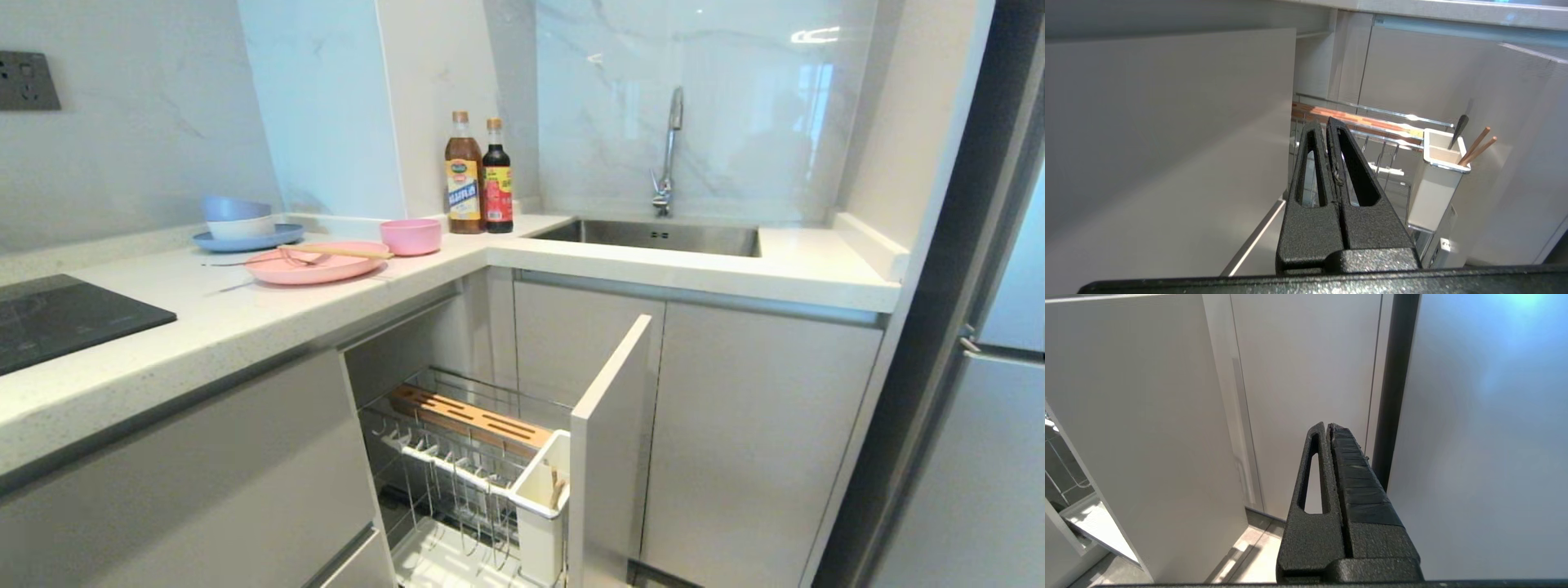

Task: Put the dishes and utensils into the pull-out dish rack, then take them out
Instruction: Pick up the chopsticks and place it in the cupboard

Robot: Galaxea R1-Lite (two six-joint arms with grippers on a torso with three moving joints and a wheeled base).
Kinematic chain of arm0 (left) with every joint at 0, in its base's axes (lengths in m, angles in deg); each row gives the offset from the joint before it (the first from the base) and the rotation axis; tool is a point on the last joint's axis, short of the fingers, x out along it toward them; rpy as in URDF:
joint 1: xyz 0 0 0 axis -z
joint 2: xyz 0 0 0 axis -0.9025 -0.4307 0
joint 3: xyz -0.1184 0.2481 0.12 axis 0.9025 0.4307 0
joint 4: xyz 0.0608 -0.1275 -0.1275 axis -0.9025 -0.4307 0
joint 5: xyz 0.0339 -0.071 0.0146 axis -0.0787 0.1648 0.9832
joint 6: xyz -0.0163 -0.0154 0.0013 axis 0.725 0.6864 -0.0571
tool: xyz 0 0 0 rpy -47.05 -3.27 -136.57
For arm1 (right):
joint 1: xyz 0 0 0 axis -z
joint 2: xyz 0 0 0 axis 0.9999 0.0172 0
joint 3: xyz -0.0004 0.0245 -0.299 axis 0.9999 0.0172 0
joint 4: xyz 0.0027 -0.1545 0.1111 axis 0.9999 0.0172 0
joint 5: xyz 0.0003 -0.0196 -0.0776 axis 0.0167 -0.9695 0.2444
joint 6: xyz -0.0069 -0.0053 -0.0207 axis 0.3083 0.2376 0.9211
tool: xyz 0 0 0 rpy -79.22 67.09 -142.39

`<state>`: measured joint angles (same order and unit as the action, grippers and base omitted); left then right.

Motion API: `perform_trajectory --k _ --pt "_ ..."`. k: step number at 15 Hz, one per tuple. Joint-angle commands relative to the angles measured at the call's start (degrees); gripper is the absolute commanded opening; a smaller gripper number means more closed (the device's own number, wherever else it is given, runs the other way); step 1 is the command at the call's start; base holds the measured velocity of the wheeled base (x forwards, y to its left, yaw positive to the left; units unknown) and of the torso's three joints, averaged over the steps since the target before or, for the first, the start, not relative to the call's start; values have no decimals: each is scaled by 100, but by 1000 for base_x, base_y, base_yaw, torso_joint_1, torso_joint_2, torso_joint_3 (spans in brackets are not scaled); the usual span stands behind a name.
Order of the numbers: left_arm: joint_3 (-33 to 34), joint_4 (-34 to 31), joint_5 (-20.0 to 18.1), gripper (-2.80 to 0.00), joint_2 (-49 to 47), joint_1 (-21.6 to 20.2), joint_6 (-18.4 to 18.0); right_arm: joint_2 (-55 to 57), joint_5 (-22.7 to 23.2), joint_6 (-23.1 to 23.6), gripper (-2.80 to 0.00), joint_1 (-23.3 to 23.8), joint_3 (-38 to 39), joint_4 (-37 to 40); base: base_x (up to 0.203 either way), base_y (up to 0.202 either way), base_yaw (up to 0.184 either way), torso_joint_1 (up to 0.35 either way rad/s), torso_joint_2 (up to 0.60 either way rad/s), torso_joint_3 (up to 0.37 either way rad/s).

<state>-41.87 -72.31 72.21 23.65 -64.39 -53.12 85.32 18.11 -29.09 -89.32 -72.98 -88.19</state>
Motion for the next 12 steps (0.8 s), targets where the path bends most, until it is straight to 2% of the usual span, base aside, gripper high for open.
perform_trajectory --k 1,12 --pt "149 3 2 -280 -7 -1 2 0 1 0 -280 3 9 0 0 0 0 -2 6 -182" --pt "149 3 2 -280 -7 -1 2 0 1 0 -280 -5 9 0 0 0 0 3 2 -199"
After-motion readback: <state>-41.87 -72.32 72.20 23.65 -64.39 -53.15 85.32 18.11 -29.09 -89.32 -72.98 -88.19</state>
